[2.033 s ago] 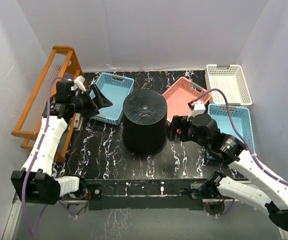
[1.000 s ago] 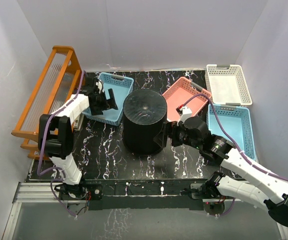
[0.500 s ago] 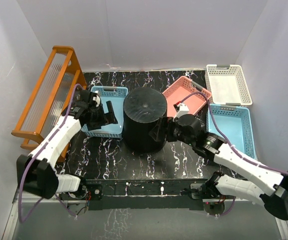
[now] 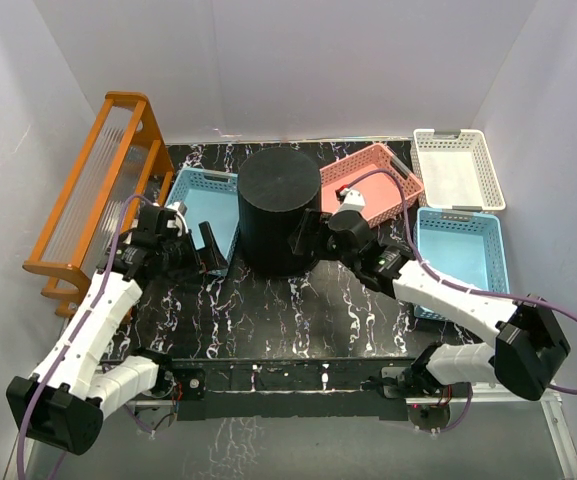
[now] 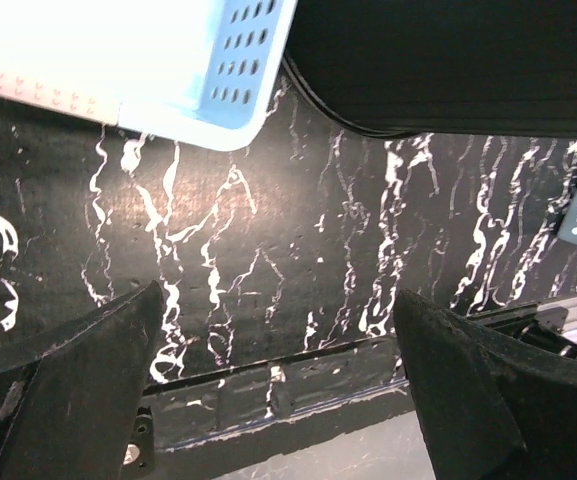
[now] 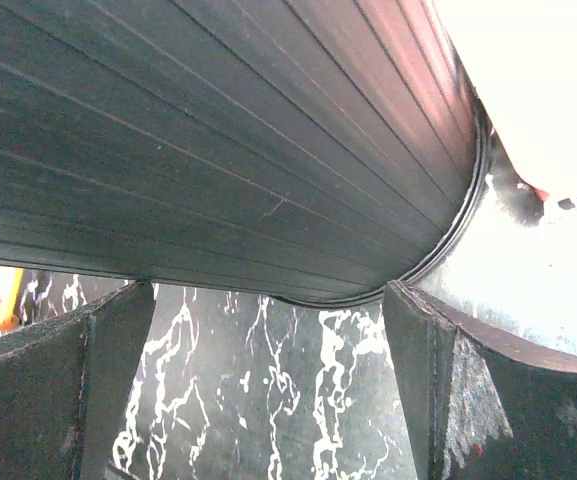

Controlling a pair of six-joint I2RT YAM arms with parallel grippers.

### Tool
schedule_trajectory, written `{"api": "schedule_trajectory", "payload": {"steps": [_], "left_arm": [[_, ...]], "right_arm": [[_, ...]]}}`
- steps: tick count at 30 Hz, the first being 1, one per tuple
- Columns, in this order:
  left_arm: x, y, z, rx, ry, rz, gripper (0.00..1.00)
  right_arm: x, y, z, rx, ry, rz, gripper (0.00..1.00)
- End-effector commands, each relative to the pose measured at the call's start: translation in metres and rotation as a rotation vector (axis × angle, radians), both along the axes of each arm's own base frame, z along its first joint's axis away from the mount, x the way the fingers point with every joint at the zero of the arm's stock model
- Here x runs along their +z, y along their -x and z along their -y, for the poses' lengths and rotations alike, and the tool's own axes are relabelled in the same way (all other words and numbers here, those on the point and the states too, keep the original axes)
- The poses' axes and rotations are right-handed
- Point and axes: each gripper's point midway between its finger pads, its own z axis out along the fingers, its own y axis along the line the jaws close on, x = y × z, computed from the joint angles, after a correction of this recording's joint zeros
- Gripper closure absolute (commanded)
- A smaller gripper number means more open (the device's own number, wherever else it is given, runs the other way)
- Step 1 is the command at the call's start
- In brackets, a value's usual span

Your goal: Turn the large container upside down

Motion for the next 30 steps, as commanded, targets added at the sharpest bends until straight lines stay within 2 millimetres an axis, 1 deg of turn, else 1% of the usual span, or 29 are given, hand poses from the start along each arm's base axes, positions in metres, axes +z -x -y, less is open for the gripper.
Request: {"api": "schedule_trajectory", "payload": {"steps": [1, 3, 5, 6, 8, 11, 13, 14, 15, 16, 18, 21, 23, 25, 28, 29, 30], "left_arm": [[0.022, -0.011, 0.012, -0.039, 0.055, 0.062, 0.02], [0.020, -0.014, 0.015, -0.042, 0.066, 0.066, 0.02], [0.019, -0.016, 0.018, -0.037, 0.085, 0.069, 0.02], [0.020, -0.017, 0.019, -0.035, 0.095, 0.076, 0.02], [0.019, -0.018, 0.020, -0.028, 0.106, 0.082, 0.02], [0.020, -0.014, 0.023, -0.043, 0.121, 0.089, 0.03], [0.020, -0.012, 0.022, -0.046, 0.121, 0.093, 0.03], [0.020, -0.010, 0.021, -0.045, 0.121, 0.098, 0.03], [0.019, -0.010, 0.020, -0.042, 0.118, 0.104, 0.03], [0.020, -0.009, 0.019, -0.039, 0.117, 0.113, 0.03], [0.022, -0.008, 0.018, -0.039, 0.121, 0.137, 0.03], [0.025, -0.007, 0.015, -0.033, 0.114, 0.169, 0.02], [0.028, -0.007, 0.014, -0.043, 0.102, 0.188, 0.02], [0.031, -0.012, 0.013, -0.054, 0.084, 0.214, 0.01], [0.033, -0.029, 0.011, -0.060, 0.039, 0.228, 0.01], [0.031, -0.036, 0.011, -0.065, 0.016, 0.214, 0.02], [0.028, -0.044, 0.009, -0.058, -0.014, 0.197, 0.02]], "right_arm": [[0.046, -0.038, 0.007, -0.100, -0.081, 0.134, 0.02], [0.043, -0.047, 0.003, -0.092, -0.091, 0.144, 0.02], [0.043, -0.060, -0.005, -0.073, -0.098, 0.158, 0.02], [0.041, -0.067, -0.010, -0.071, -0.094, 0.163, 0.02], [0.043, -0.083, -0.017, -0.075, -0.094, 0.181, 0.02], [0.041, -0.110, -0.025, -0.094, -0.074, 0.184, 0.02], [0.036, -0.128, -0.030, -0.109, -0.069, 0.175, 0.02], [0.040, -0.140, -0.033, -0.116, -0.082, 0.178, 0.02], [0.032, -0.148, -0.034, -0.121, -0.077, 0.163, 0.02], [0.028, -0.158, -0.037, -0.121, -0.079, 0.155, 0.02], [0.017, -0.178, -0.046, -0.107, -0.096, 0.130, 0.02], [0.004, -0.194, -0.059, -0.038, -0.113, 0.073, 0.02], [0.002, -0.195, -0.056, -0.031, -0.094, 0.051, 0.02], [0.008, -0.186, -0.049, -0.025, -0.087, 0.059, 0.02], [0.028, -0.160, -0.034, 0.002, -0.103, 0.087, 0.02], [0.041, -0.148, -0.029, 0.014, -0.112, 0.109, 0.02], [0.049, -0.136, -0.022, 0.020, -0.115, 0.122, 0.02]]}}
